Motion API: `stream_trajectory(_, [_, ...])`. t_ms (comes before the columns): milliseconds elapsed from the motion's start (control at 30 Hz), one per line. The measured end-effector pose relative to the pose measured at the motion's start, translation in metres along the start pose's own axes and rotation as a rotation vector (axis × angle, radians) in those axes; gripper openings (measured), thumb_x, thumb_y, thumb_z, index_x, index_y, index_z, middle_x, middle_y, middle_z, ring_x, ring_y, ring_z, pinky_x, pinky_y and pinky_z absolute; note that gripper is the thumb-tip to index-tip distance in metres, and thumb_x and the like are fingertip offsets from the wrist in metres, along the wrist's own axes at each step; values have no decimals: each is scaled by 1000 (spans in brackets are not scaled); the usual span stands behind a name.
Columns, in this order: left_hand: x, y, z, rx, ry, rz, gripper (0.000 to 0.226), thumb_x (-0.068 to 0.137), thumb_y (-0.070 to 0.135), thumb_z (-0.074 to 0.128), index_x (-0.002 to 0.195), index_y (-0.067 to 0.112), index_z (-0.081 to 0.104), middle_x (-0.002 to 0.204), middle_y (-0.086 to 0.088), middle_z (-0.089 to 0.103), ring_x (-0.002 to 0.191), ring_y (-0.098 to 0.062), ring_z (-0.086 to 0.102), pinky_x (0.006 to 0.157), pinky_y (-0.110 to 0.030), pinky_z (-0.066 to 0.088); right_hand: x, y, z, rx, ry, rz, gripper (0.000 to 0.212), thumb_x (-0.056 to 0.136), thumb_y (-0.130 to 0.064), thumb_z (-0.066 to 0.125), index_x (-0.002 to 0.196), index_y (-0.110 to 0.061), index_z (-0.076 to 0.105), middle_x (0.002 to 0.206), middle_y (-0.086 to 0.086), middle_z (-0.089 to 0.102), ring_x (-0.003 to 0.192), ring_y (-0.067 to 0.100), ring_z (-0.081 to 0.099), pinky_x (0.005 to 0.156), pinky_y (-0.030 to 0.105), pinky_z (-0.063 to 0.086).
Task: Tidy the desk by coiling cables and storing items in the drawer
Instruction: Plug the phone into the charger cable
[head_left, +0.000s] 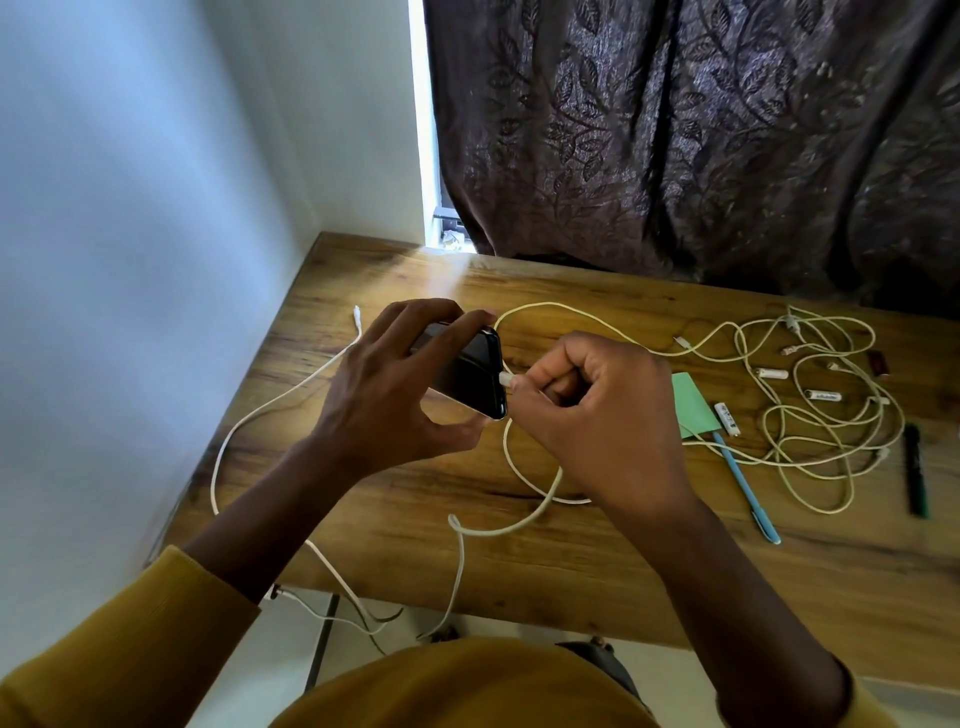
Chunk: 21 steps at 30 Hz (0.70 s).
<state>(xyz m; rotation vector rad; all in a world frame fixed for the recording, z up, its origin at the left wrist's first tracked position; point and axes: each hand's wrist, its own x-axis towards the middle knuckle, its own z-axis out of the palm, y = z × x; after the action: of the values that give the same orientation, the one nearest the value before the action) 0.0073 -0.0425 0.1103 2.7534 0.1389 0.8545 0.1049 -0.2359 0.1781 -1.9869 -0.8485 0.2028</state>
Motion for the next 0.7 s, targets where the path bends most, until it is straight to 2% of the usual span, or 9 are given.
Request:
stream_trajectory(100, [0, 0, -2, 38, -46, 13, 91, 74, 62, 81, 148, 15, 58, 133, -12, 59, 114, -26, 59, 76, -41, 58, 1, 1, 2, -11, -16, 15, 16, 85, -22, 82, 75, -26, 70, 60, -10, 64, 56, 6, 61, 51, 17, 47])
stream_trajectory(200, [0, -3, -3, 61, -69, 19, 92, 71, 62, 82, 147, 17, 57, 134, -11, 58, 114, -26, 58, 77, -38, 57, 4, 3, 5, -6, -29, 25, 17, 84, -20, 83, 75, -26, 70, 60, -10, 65, 56, 5, 62, 53, 20, 48])
stream_trajectory(400, [-1, -12, -2, 87, -102, 60, 91, 71, 61, 82, 146, 19, 54, 134, -11, 58, 109, -24, 56, 71, -35, 54, 10, 8, 16, -29, -74, 61, 14, 85, -23, 82, 77, -25, 71, 62, -10, 67, 58, 2, 63, 49, 10, 42])
stream_trajectory(500, [-2, -21, 2, 101, -162, 84, 90, 73, 62, 79, 148, 19, 54, 135, -11, 55, 111, -23, 52, 67, -37, 57, 16, 16, 20, -57, -137, 96, 12, 86, -26, 81, 78, -25, 71, 65, -8, 69, 61, 3, 64, 48, 11, 44])
stream_trajectory(533, [-2, -24, 3, 112, -191, 93, 89, 74, 63, 77, 148, 20, 54, 136, -10, 54, 113, -23, 52, 67, -37, 57, 19, 20, 22, -49, -170, 123, 12, 86, -27, 81, 79, -24, 72, 66, -7, 70, 62, 4, 65, 50, 13, 47])
stream_trajectory(633, [1, -33, 6, 173, -279, 154, 87, 76, 63, 73, 151, 24, 52, 139, -8, 52, 122, -24, 50, 75, -29, 52, 28, 37, 30, 42, -234, 228, 9, 89, -31, 79, 93, -24, 76, 78, -5, 76, 73, 9, 73, 68, 33, 63])
stream_trajectory(700, [4, -35, 10, 212, -321, 214, 86, 76, 62, 73, 151, 26, 50, 139, -8, 51, 124, -24, 49, 79, -26, 45, 33, 50, 40, 160, -280, 312, 14, 92, -27, 78, 104, -20, 76, 88, -2, 78, 82, 14, 77, 76, 41, 65])
